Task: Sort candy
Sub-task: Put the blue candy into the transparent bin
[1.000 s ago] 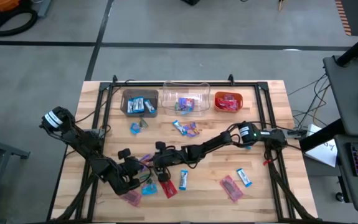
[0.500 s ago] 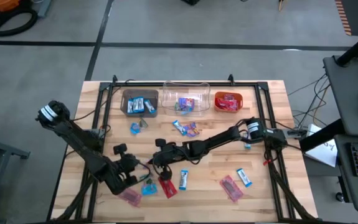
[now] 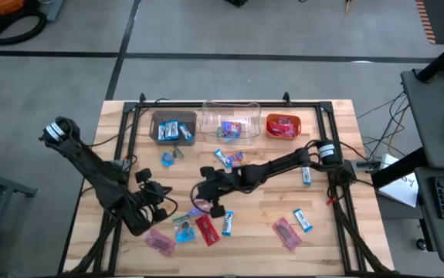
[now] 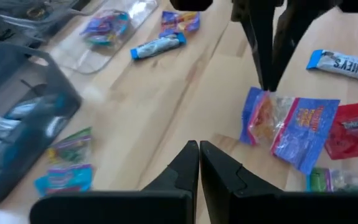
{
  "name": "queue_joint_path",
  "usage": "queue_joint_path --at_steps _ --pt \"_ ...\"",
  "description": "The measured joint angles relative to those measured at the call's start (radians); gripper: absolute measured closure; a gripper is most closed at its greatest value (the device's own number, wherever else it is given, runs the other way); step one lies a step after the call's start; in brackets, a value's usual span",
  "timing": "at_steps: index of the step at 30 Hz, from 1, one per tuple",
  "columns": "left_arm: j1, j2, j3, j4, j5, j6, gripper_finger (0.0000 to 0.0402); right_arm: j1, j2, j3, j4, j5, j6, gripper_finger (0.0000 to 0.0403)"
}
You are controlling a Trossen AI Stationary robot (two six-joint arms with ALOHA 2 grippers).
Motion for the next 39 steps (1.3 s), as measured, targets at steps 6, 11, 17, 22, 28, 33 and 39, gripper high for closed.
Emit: queue_joint_path --at_steps 6,11,17,22,28,33,39 --pt "0.003 0.058 -0.095 0.263 -0.025 0.097 0.0402 0.016 0.0 -0.041 0.004 0.002 -0.029 0.0394" --pt "0.004 0.099 -0.104 0.304 -0.054 0.097 0.0402 0.04 -0.001 -0.042 -0.046 -0.008 -0.082 0.0381" --pt "0.006 0.12 -0.1 0.318 -0.065 0.093 0.0402 0.054 -0.001 -0.041 -0.108 0.008 -0.05 0.0299" --pt "0.006 0.12 -0.1 0.322 -0.08 0.093 0.0402 0.064 0.001 -0.04 -0.124 0.064 -0.11 0.0204" --pt "0.006 0.12 -0.101 0.33 -0.081 0.093 0.0402 0.066 0.029 -0.039 -0.071 0.087 -0.23 0.0147" --pt "0.007 0.12 -0.101 0.335 -0.081 0.093 0.0402 0.064 0.074 -0.039 0.005 0.086 -0.28 0.0147" --pt "0.007 0.12 -0.101 0.339 -0.081 0.093 0.0402 0.049 0.101 -0.038 0.07 0.077 -0.259 0.016"
